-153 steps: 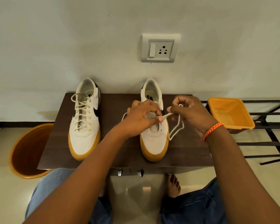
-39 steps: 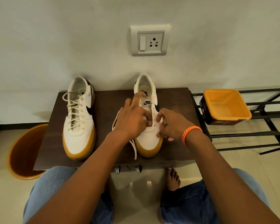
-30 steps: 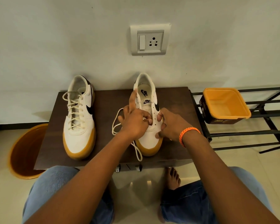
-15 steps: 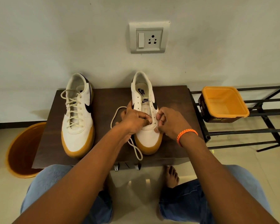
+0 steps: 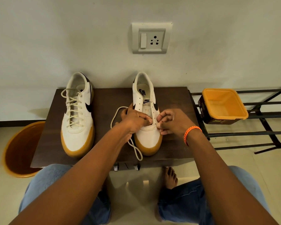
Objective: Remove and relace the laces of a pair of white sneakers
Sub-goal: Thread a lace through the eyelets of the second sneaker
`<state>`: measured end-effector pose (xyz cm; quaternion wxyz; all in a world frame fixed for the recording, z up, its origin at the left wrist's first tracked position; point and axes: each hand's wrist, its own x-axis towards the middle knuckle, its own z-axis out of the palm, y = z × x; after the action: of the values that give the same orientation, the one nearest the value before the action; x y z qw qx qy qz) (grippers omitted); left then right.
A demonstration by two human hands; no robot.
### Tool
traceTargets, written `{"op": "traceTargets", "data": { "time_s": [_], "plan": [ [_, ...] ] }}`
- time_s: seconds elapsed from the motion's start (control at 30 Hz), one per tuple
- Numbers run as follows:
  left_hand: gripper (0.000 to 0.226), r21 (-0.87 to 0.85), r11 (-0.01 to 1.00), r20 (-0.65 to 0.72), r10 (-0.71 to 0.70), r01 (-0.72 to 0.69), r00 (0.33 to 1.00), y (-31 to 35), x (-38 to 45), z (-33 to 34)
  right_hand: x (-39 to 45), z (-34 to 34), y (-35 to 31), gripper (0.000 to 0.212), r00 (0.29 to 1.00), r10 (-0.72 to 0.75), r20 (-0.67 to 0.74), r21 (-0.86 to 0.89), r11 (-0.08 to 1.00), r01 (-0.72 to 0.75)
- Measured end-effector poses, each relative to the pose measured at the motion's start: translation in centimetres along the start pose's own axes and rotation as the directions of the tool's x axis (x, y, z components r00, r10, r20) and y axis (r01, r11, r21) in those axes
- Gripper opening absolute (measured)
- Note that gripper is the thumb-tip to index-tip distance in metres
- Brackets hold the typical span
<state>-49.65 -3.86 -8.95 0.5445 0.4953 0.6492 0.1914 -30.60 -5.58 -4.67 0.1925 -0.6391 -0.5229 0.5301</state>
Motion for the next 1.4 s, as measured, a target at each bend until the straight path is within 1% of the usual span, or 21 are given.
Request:
{"op": "traceTargets", "data": {
  "time_s": [0.07,0.17,0.23,0.3,0.4,0.47,0.57,0.63,0.67,0.73,0.77,0.87,0.97,1.0,1.03,1.1,1.17,1.23,1.3,1.4],
  "plan": [
    [0.026,0.004,1.0,-0.004,0.006,-0.006,1.0,-0.1,0.1,-0.1,0.0,0.2,0.0,0.017,0.999,-0.006,-0.035,-0.004,1.0,0.006],
    [0.027,-0.019,0.999,-0.037,0.029,-0.029,0.999,-1.1,0.9,0.0,-0.1,0.9,0.1,0.017,0.992,-0.033,-0.124,-0.035,0.999,0.029],
    [0.02,0.002,1.0,-0.042,0.018,-0.018,0.999,-1.3,1.2,0.1,-0.2,1.1,0.3,0.018,0.984,-0.049,-0.171,-0.037,0.998,0.044],
    [0.015,0.003,1.0,-0.044,0.015,-0.015,0.999,-1.2,1.2,0.2,-0.3,1.3,0.6,0.018,0.978,-0.061,-0.198,-0.032,0.998,0.056],
    [0.014,-0.004,1.0,-0.055,0.001,-0.001,0.999,-1.3,1.2,0.2,-0.4,1.6,0.8,0.018,0.97,-0.075,-0.23,-0.032,0.997,0.069],
    [0.015,0.004,1.0,-0.084,-0.016,0.016,0.996,-1.2,1.2,0.2,-0.4,2.0,0.9,0.018,0.962,-0.082,-0.26,-0.05,0.996,0.072],
    [0.018,0.018,1.0,-0.117,-0.005,0.007,0.993,-0.9,0.8,0.3,-0.4,2.4,1.0,0.02,0.95,-0.09,-0.299,-0.071,0.995,0.072],
    [0.019,0.015,0.999,-0.137,-0.028,0.03,0.99,-0.8,0.7,0.5,-0.5,2.7,0.9,0.021,0.944,-0.097,-0.314,-0.082,0.994,0.075],
    [0.02,0.008,0.999,-0.133,-0.04,0.041,0.99,-0.7,0.6,0.5,-0.5,2.8,0.9,0.022,0.94,-0.104,-0.324,-0.088,0.993,0.079],
    [0.045,-0.032,0.998,-0.098,-0.053,0.05,0.994,-0.8,1.0,0.5,-0.6,2.9,1.0,0.023,0.935,-0.113,-0.337,-0.085,0.992,0.089],
    [0.05,-0.057,0.996,-0.077,-0.068,0.064,0.995,-1.0,1.2,0.4,-0.7,2.9,1.1,0.022,0.935,-0.113,-0.337,-0.073,0.993,0.094],
    [0.038,-0.066,0.994,-0.036,-0.086,0.084,0.996,-0.9,1.1,0.0,-0.8,2.7,1.5,0.021,0.942,-0.097,-0.321,0.026,0.993,0.112],
    [0.048,-0.022,0.998,-0.042,-0.065,0.064,0.997,-1.2,1.2,0.2,-1.0,2.8,1.6,0.021,0.942,-0.094,-0.321,0.055,0.991,0.118],
    [0.043,-0.008,0.998,-0.037,-0.069,0.068,0.997,-0.6,0.6,0.0,-1.0,2.8,1.4,0.021,0.944,-0.095,-0.317,0.037,0.993,0.113],
    [0.032,-0.005,0.998,-0.031,-0.07,0.07,0.997,0.0,0.0,-0.3,-1.0,2.7,1.2,0.021,0.947,-0.098,-0.305,0.005,0.995,0.104],
    [0.011,-0.019,0.997,0.031,-0.069,0.07,0.997,1.5,-1.1,-1.2,-1.0,2.3,0.6,0.019,0.952,-0.12,-0.28,-0.106,0.99,0.093],
    [0.013,0.006,0.999,0.131,-0.049,0.048,0.99,2.3,-1.5,-2.1,-1.0,2.0,-0.1,0.017,0.956,-0.165,-0.243,-0.245,0.964,0.104],
    [0.017,0.073,0.997,0.196,-0.033,0.018,0.98,3.0,-2.2,-2.8,-1.2,1.8,-0.6,0.014,0.963,-0.188,-0.194,-0.338,0.934,0.114],
    [0.019,0.149,0.989,0.224,-0.026,-0.008,0.974,3.3,-2.5,-3.2,-1.5,2.1,-0.8,0.012,0.972,-0.179,-0.15,-0.386,0.916,0.109],
    [0.021,0.205,0.978,0.252,-0.012,-0.041,0.968,3.6,-2.6,-3.5,-1.7,2.7,-1.1,0.019,0.979,-0.157,-0.127,-0.429,0.899,0.088]
  ]
}}
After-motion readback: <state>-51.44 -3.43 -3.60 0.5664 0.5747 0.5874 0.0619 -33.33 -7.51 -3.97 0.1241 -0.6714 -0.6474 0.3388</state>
